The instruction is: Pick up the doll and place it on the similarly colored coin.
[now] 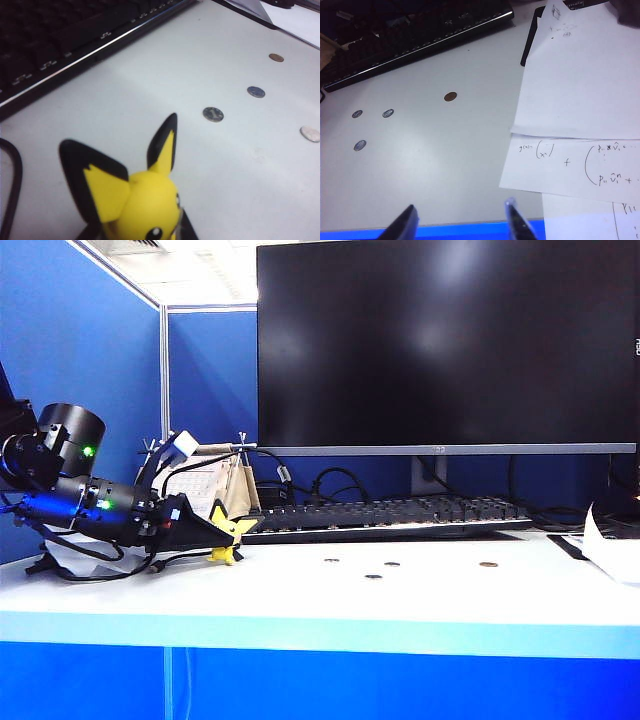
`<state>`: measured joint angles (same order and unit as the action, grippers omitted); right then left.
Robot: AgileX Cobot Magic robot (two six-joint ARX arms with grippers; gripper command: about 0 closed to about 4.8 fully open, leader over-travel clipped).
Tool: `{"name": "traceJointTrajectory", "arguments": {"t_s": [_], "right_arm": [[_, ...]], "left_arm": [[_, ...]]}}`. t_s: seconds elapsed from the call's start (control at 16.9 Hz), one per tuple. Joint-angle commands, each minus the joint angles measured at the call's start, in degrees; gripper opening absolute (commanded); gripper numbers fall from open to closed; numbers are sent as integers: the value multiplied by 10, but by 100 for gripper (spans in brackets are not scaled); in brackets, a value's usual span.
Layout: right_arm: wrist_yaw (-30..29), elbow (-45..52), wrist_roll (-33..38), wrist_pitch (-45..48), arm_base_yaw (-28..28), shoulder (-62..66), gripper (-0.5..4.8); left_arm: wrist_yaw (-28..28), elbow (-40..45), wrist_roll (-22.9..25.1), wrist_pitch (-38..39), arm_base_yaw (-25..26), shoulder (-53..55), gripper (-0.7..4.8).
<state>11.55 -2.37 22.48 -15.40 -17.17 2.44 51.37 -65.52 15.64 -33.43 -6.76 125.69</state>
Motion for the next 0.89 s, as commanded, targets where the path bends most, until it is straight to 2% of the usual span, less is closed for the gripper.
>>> {"name": "traceJointTrajectory", "arguments": {"t_s": [0.06, 0.18, 0.3, 0.47, 0.59, 0.71, 0.89], "right_arm": [[2, 1, 0, -6, -1, 0, 232], [2, 1, 0, -6, -1, 0, 232], [2, 1, 0, -6, -1, 0, 232], [2, 1, 0, -6, -1, 0, 232], [2, 1, 0, -6, -1, 0, 232], [2, 1, 0, -6, -1, 1, 232], [2, 1, 0, -6, -1, 1, 232]], "left_arm": [[10, -2, 0, -8, -1, -4, -6], [12, -2, -4, -17, -1, -17, -6], [12, -2, -42, -44, -1, -43, -6], [13, -2, -60, -44, -9, -86, -6], [13, -2, -8, -44, -41, -127, -6], [-12, -2, 43, -44, -80, -149, -6], [-67, -3, 76, -38, -142, -148, -6]]}}
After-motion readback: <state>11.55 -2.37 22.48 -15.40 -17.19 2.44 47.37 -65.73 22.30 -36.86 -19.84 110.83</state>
